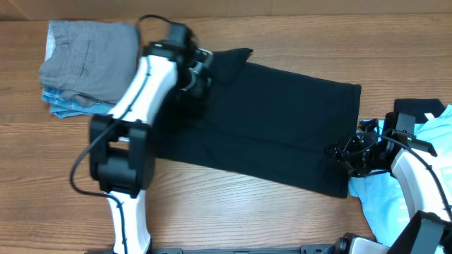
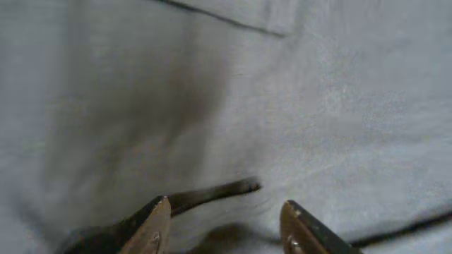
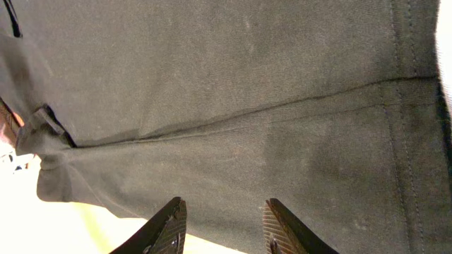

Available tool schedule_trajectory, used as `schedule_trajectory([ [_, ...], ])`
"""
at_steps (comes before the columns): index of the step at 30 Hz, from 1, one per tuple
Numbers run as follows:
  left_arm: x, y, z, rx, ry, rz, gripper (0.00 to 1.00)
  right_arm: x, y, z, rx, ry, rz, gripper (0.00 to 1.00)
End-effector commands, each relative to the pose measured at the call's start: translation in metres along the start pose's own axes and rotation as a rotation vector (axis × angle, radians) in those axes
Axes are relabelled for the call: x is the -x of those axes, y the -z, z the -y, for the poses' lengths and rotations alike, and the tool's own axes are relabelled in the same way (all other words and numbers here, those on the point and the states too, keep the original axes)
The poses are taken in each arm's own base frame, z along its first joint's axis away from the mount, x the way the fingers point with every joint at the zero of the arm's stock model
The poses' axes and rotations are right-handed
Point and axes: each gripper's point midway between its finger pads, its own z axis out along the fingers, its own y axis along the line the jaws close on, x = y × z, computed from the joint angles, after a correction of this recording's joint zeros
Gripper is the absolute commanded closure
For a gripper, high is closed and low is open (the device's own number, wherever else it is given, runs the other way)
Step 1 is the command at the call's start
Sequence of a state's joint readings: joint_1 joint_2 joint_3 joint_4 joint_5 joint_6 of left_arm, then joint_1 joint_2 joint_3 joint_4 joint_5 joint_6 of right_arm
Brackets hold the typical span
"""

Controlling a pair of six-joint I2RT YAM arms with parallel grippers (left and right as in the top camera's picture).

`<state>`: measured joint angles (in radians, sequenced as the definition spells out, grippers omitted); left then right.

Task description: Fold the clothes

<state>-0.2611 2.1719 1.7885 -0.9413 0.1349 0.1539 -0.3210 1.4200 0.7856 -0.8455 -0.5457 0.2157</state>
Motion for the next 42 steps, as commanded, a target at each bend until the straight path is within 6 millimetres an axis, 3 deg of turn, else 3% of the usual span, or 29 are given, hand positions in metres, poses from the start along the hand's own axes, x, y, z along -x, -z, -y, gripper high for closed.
schedule_trajectory([
  [1, -0.007, -0.026, -0.015, 0.144, 0.018, -0.069, 0.49, 0.009, 0.009, -0.010, 0.027, 0.036, 0.038, 0.61],
  [6, -0.019, -0.048, -0.012, 0.171, 0.048, -0.127, 0.54, 0.009, 0.009, -0.009, 0.025, 0.034, 0.036, 0.61],
  [15, -0.028, -0.048, -0.009, 0.162, 0.058, -0.162, 0.67, 0.010, 0.009, -0.005, 0.001, 0.033, 0.043, 0.61],
  [21, -0.014, -0.026, -0.007, 0.161, 0.062, -0.118, 0.41, 0.010, 0.009, -0.005, 0.001, 0.033, 0.043, 0.61],
  [23, -0.007, -0.014, -0.006, 0.162, 0.063, -0.099, 0.37, 0.010, 0.009, -0.005, 0.001, 0.033, 0.043, 0.61],
  [27, -0.006, -0.008, 0.002, 0.119, 0.067, -0.102, 0.37, 0.010, 0.009, -0.005, 0.001, 0.033, 0.044, 0.61],
  [37, -0.034, -0.039, 0.014, 0.104, 0.050, -0.205, 0.41, 0.010, 0.009, -0.005, 0.001, 0.034, 0.044, 0.61],
  [42, -0.043, -0.040, 0.018, 0.110, 0.038, -0.243, 0.43, 0.010, 0.009, -0.005, 0.001, 0.033, 0.043, 0.61],
])
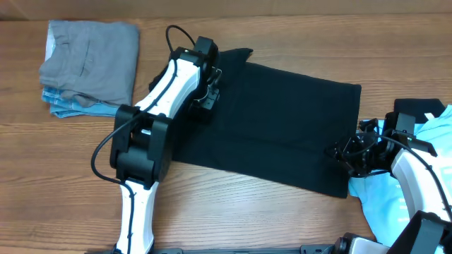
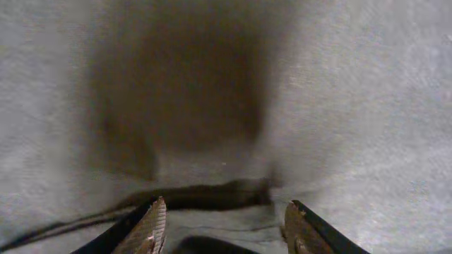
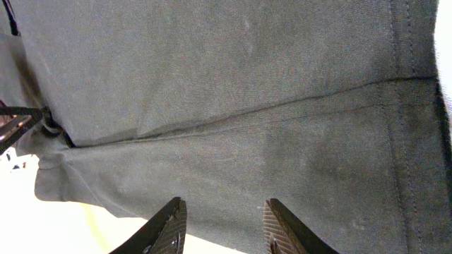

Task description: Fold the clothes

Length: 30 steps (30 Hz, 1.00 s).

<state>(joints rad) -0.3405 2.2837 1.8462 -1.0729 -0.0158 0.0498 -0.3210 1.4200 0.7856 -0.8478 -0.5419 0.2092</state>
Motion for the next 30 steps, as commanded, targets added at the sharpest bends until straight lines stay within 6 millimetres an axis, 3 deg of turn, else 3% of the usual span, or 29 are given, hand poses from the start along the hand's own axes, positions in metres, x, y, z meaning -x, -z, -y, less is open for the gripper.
schedule_trajectory([
  [1, -0.011, -0.007, 0.008, -0.006, -0.004, -0.047, 0.43, 0.011, 0.009, -0.006, 0.005, 0.028, 0.044, 0.61],
  [4, -0.013, -0.007, 0.006, 0.019, -0.009, -0.058, 0.45, 0.011, 0.009, -0.005, 0.002, 0.028, 0.045, 0.61],
  [6, -0.013, -0.007, 0.006, 0.022, -0.010, -0.058, 0.53, 0.011, 0.009, -0.005, 0.002, 0.028, 0.045, 0.61],
  [12, -0.016, -0.007, 0.003, 0.036, -0.010, -0.071, 0.91, 0.011, 0.009, -0.005, 0.002, 0.027, 0.044, 0.61],
  [14, -0.018, -0.007, 0.003, 0.036, -0.010, -0.079, 0.96, 0.011, 0.009, -0.005, 0.002, 0.027, 0.044, 0.61],
  [23, -0.018, -0.006, 0.009, 0.012, 0.030, -0.078, 0.96, 0.011, 0.009, -0.005, 0.001, 0.027, 0.044, 0.61],
  [26, -0.019, -0.006, 0.018, -0.030, 0.051, -0.083, 0.55, 0.011, 0.009, -0.005, 0.002, 0.027, 0.044, 0.61],
  [27, -0.020, -0.006, 0.020, -0.038, 0.057, -0.087, 0.50, 0.011, 0.009, -0.005, 0.002, 0.027, 0.044, 0.61],
  [30, -0.017, -0.007, 0.026, -0.035, 0.066, -0.075, 0.48, 0.010, 0.009, -0.005, 0.001, 0.026, 0.042, 0.61],
])
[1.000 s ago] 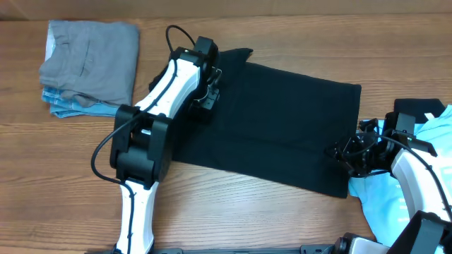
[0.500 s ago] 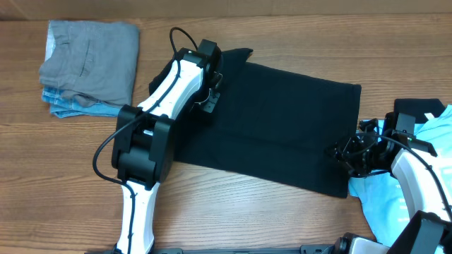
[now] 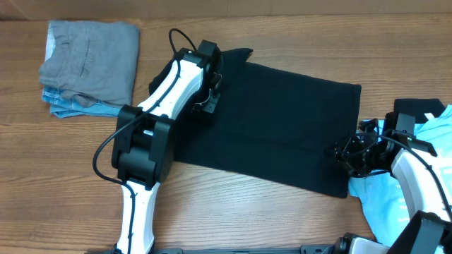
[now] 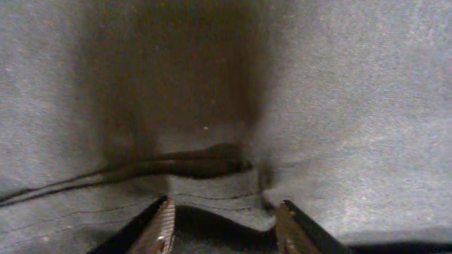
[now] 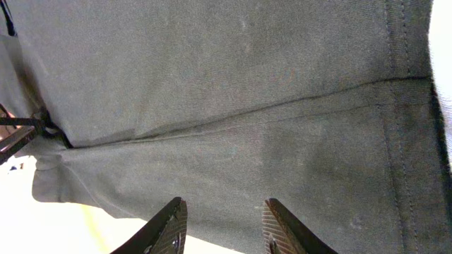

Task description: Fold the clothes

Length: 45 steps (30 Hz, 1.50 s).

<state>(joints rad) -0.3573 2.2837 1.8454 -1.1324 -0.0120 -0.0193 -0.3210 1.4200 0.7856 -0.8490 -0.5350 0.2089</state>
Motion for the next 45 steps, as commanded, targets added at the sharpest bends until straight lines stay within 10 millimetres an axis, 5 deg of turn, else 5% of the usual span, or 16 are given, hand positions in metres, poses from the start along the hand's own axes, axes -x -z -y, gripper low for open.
schedule_trajectory([
  [1, -0.002, -0.008, 0.018, -0.021, 0.009, -0.011, 0.47, 0.010, 0.009, -0.006, 0.008, 0.026, 0.041, 0.61],
  [10, -0.015, -0.018, 0.003, 0.115, 0.014, -0.047, 0.59, 0.008, 0.009, -0.006, 0.006, 0.022, 0.035, 0.61],
  [22, -0.002, -0.011, -0.002, 0.145, 0.067, 0.005, 0.95, 0.009, 0.009, -0.004, -0.006, 0.022, 0.038, 0.61],
  [32, 0.019, 0.026, 0.011, 0.085, 0.065, 0.064, 0.96, 0.009, 0.009, -0.003, -0.010, 0.022, 0.040, 0.61],
  [37, 0.021, 0.027, 0.025, 0.083, 0.034, 0.075, 0.96, 0.009, 0.009, -0.002, -0.012, 0.022, 0.040, 0.61],
  [41, 0.021, 0.027, 0.037, 0.082, 0.005, 0.079, 0.83, 0.010, 0.009, -0.003, -0.011, 0.024, 0.043, 0.61],
  [45, 0.020, 0.027, 0.040, 0.082, -0.001, 0.079, 0.80, 0.010, 0.009, -0.003, -0.011, 0.023, 0.042, 0.61],
])
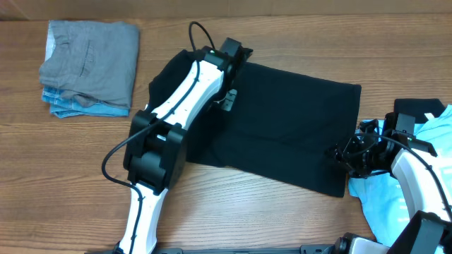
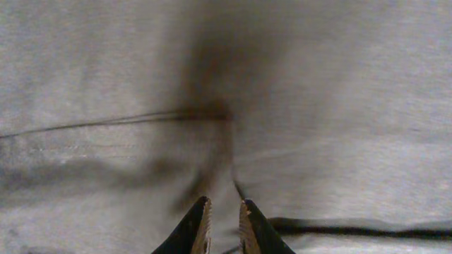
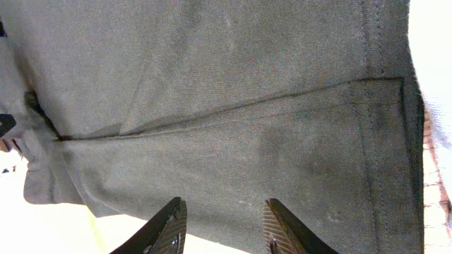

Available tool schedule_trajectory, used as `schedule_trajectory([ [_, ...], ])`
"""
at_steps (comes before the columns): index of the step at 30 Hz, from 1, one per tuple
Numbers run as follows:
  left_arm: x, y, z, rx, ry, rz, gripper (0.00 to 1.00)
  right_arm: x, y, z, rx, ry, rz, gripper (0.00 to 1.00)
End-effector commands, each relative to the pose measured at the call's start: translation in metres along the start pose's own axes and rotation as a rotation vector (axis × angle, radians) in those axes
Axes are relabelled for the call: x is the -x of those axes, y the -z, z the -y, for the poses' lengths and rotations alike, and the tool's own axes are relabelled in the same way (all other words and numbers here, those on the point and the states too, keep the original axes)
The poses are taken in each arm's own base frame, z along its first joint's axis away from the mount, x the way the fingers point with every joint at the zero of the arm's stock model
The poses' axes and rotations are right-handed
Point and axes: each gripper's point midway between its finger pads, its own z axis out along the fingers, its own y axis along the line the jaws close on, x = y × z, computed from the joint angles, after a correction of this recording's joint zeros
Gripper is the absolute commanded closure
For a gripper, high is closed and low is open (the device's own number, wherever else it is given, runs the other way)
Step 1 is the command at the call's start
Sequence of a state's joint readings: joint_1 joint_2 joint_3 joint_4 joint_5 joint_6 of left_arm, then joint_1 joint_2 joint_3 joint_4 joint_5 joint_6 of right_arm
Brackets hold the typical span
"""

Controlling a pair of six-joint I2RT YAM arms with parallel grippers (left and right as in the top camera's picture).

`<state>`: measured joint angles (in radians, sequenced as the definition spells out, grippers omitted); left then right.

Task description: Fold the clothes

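A black garment point(image 1: 296, 127) lies spread across the middle of the table. My left gripper point(image 1: 227, 104) is down on its upper left part. In the left wrist view the left gripper point(image 2: 224, 205) has its fingertips nearly together with a pinch of the black cloth point(image 2: 318, 85) between them. My right gripper point(image 1: 339, 152) rests at the garment's right edge. In the right wrist view the right gripper point(image 3: 224, 206) is open over the cloth point(image 3: 233, 92), beside a fold line and the hem.
A folded pile, grey garment point(image 1: 90, 56) on top of a blue one point(image 1: 63, 106), sits at the back left. A light blue garment point(image 1: 399, 201) lies bunched at the right edge under the right arm. The wooden table point(image 1: 247, 219) shows in front.
My left gripper has moved to the right along the garment, and its jaws have gone from open to shut on the black cloth. The right gripper has stayed in place, still open.
My left gripper was open over the garment's left end. Then it was a little further right, open over a raised crease, and stayed there astride the crease. Now it is shut on the cloth further right. The right gripper has stayed open at the right edge.
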<state>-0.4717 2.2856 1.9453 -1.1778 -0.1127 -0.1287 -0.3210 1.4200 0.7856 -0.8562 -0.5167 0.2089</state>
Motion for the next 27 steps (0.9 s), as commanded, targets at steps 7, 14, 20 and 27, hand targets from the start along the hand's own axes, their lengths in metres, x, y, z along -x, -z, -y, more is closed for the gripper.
schedule_trajectory([
  [7, -0.009, 0.008, -0.055, 0.221, 0.057, -0.041, 0.46, 0.008, 0.010, 0.017, -0.121, -0.068, 0.051, 0.51],
  [14, -0.039, 0.012, -0.134, 0.227, 0.276, -0.164, 0.46, -0.015, 0.017, 0.051, -0.308, -0.292, 0.011, 0.49],
  [20, -0.045, -0.002, -0.144, -0.154, 0.352, -0.179, 0.48, -0.033, -0.001, 0.052, -0.254, -0.332, -0.039, 0.50],
  [27, -0.066, -0.020, -0.133, -0.258, 0.271, -0.235, 0.49, -0.052, -0.024, 0.067, -0.236, -0.420, -0.051, 0.72],
])
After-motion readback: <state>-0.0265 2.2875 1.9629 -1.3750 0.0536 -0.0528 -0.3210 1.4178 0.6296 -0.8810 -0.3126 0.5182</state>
